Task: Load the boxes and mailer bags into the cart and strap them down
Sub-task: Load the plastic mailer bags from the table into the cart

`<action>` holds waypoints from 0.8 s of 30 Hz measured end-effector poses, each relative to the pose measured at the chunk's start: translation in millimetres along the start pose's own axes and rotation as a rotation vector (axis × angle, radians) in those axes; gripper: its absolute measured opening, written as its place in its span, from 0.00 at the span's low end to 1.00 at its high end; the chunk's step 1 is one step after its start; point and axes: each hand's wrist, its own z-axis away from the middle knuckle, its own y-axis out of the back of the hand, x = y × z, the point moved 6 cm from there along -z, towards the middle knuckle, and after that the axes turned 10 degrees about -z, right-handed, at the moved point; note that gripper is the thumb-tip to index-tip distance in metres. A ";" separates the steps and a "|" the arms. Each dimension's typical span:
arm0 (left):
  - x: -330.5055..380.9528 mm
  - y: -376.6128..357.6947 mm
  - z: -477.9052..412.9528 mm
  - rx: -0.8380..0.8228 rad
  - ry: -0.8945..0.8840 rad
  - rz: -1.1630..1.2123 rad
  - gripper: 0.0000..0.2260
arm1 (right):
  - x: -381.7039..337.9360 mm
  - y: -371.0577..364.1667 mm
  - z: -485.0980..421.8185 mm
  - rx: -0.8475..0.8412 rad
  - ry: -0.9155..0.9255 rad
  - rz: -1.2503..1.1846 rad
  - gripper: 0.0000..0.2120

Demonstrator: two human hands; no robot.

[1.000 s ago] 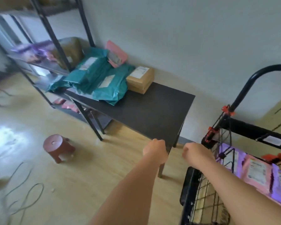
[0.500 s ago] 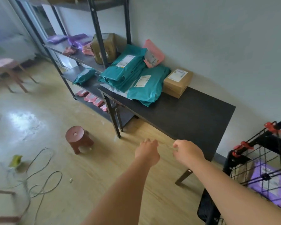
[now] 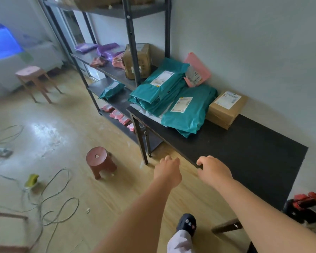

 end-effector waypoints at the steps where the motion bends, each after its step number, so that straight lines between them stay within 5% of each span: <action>1: -2.5 4.7 -12.0 -0.003 0.001 0.001 0.24 | -4.1 2.6 -13.4 -0.004 0.001 -0.004 0.14; 24: -10.9 125.8 -264.3 0.157 -0.066 0.078 0.19 | -52.5 107.2 -251.7 0.127 -0.071 -0.045 0.08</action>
